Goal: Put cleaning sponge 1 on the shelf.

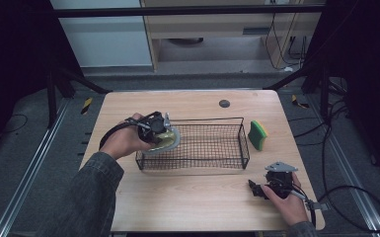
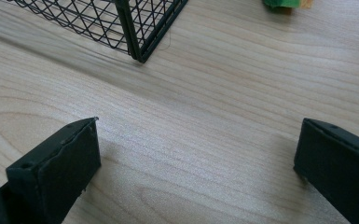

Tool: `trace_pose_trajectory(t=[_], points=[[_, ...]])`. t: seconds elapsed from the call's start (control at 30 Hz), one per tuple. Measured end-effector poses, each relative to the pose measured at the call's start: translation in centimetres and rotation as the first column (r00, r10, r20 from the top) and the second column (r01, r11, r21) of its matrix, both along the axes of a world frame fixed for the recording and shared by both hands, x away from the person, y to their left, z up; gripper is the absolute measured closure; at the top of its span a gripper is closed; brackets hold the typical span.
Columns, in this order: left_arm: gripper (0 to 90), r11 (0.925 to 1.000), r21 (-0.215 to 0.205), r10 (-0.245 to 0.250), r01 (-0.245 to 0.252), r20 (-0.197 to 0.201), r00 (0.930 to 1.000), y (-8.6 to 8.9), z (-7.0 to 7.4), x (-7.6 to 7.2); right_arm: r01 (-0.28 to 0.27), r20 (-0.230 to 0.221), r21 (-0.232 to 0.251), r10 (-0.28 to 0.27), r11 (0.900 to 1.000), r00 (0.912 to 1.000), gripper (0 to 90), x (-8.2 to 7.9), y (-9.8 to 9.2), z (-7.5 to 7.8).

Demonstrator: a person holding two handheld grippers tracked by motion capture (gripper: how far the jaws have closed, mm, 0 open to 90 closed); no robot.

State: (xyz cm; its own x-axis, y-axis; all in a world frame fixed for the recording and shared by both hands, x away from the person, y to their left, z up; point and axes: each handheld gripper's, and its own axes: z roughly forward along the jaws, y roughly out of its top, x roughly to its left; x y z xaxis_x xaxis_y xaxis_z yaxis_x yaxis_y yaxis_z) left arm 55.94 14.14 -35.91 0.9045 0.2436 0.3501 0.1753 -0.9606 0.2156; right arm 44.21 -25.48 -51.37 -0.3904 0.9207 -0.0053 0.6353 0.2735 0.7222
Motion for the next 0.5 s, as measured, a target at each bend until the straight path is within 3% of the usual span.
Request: trace_pose_trajectory(t=[0.5], points=[[70.6, 0.9999, -0.009, 0.008, -0.009, -0.017, 0.9998, 0.4, -1.1, 0.1, 0.000, 0.000, 0.000, 0.000, 1.000, 1.0000, 0.5, 0.0, 0.0, 0.0]])
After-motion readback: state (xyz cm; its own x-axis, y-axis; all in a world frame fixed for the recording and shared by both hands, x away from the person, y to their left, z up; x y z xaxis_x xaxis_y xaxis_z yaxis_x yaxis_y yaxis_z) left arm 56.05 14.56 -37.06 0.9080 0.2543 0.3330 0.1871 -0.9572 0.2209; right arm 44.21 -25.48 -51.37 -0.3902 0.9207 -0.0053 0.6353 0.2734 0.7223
